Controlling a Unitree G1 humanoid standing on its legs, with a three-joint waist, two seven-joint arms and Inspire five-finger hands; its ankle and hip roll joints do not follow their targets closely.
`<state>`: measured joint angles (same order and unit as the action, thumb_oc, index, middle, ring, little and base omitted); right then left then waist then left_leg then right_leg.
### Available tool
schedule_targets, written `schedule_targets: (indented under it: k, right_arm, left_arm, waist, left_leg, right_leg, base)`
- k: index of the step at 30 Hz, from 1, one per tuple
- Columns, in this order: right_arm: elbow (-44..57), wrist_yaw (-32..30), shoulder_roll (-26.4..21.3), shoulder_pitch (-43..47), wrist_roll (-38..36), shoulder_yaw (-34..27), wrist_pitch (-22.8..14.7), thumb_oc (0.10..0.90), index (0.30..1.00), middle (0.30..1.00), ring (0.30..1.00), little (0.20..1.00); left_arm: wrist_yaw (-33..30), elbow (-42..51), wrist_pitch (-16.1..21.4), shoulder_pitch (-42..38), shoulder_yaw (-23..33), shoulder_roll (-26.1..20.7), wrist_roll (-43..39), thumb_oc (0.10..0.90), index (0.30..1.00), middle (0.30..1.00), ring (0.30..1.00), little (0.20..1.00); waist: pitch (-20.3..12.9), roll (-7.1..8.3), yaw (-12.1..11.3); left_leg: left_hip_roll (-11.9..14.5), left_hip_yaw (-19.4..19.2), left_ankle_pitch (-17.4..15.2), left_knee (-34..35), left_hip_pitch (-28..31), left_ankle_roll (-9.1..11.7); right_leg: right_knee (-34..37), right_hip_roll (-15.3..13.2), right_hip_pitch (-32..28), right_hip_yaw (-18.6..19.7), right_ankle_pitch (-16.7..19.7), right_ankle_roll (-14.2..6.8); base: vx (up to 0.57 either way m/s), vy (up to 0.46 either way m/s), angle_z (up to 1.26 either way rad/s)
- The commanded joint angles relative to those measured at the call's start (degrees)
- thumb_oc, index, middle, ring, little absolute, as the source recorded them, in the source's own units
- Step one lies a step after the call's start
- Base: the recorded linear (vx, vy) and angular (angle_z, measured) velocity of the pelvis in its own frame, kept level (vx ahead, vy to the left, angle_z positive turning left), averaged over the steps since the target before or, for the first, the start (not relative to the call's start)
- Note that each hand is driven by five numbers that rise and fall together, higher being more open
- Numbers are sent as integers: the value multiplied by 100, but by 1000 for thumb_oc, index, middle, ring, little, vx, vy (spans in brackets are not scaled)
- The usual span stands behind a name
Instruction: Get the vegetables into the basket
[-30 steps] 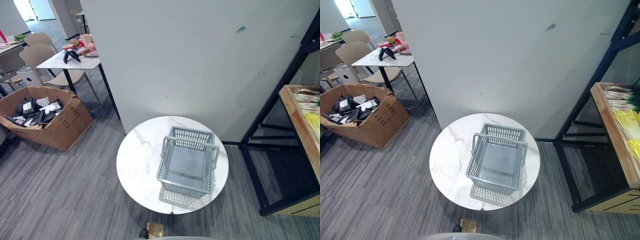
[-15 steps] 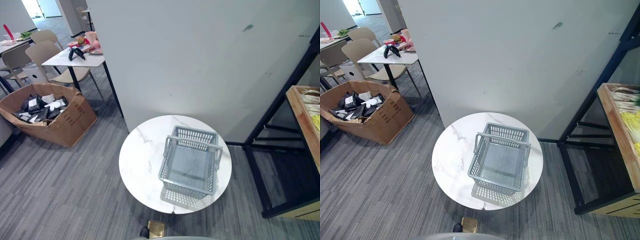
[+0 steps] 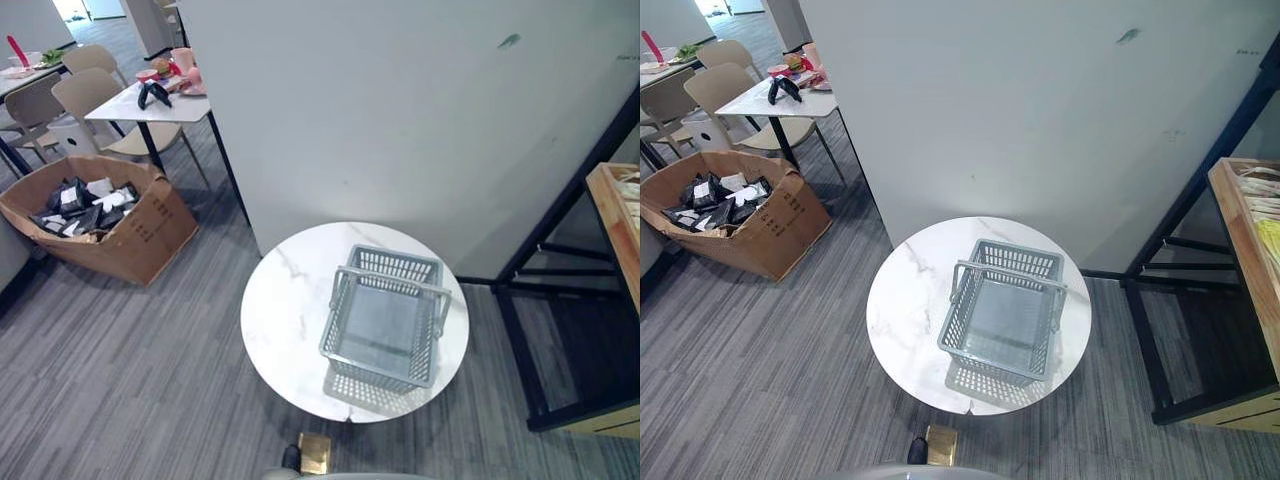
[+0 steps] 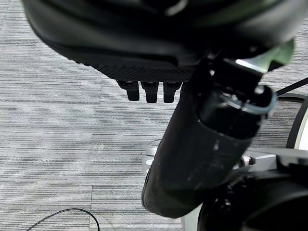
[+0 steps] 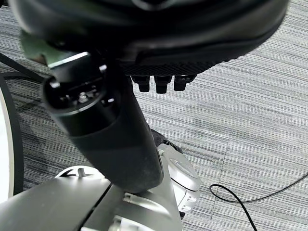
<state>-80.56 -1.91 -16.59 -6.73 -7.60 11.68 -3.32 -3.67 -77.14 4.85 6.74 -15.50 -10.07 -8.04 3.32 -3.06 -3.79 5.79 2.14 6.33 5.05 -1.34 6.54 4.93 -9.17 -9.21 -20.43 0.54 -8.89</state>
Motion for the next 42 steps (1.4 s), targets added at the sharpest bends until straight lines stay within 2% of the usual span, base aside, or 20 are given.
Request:
schedule_targets:
  k: [1, 9, 17, 30, 33, 42]
  right_arm:
    - [-100, 87, 228, 547, 26, -40, -157, 900, 1000, 1000, 1000, 1000]
    - [-103, 106, 216, 531, 85, -9, -143, 900, 1000, 1000, 1000, 1000]
    - [248, 178, 354, 414, -42, 137, -242, 900, 1000, 1000, 1000, 1000]
    - [398, 163, 375, 402, -48, 182, -277, 900, 1000, 1000, 1000, 1000]
    - [1140, 227, 450, 132, -45, 312, -301, 900, 1000, 1000, 1000, 1000]
    - [1720, 296, 407, -141, 34, 371, -279, 900, 1000, 1000, 1000, 1000]
  left_arm:
    - [90, -36, 337, -927, 121, 251, -160, 900, 1000, 1000, 1000, 1000]
    - [97, -92, 321, -899, 119, 247, -113, 900, 1000, 1000, 1000, 1000]
    - [27, -193, 314, -855, 225, 133, -161, 900, 1000, 1000, 1000, 1000]
    - [25, -170, 333, -857, 283, 86, -281, 900, 1000, 1000, 1000, 1000]
    - [27, -222, 311, -795, 355, 14, -324, 900, 1000, 1000, 1000, 1000]
    - [-24, -191, 339, -765, 405, -43, -404, 900, 1000, 1000, 1000, 1000]
  waist:
    - [276, 322, -93]
    - [244, 288, -120]
    - [234, 388, -129]
    - [240, 427, -91]
    - [218, 510, -38]
    - [223, 582, 5]
  left_leg:
    - [-90, -144, -241, -5, 304, -6]
    - [-90, -138, -267, -5, 319, -27]
    - [-87, -113, -260, -5, 310, -42]
    - [-109, -145, -265, -5, 319, -52]
    - [-88, -179, -253, -5, 330, -29]
    - [-57, -254, -233, -5, 310, -14]
  right_leg:
    - [7, -298, 275, 188, 547, -118]
    - [7, -294, 276, 188, 517, -123]
    - [-45, -279, 271, 203, 503, -109]
    - [-54, -278, 303, 240, 515, -107]
    - [-44, -256, 309, 282, 523, -99]
    - [7, -239, 365, 356, 570, -114]
  base:
    - [40, 4, 1]
    - [4, 0, 0]
    - [2, -4, 0]
    - [0, 0, 0]
    - [-6, -26, 0]
    - [-17, -14, -6]
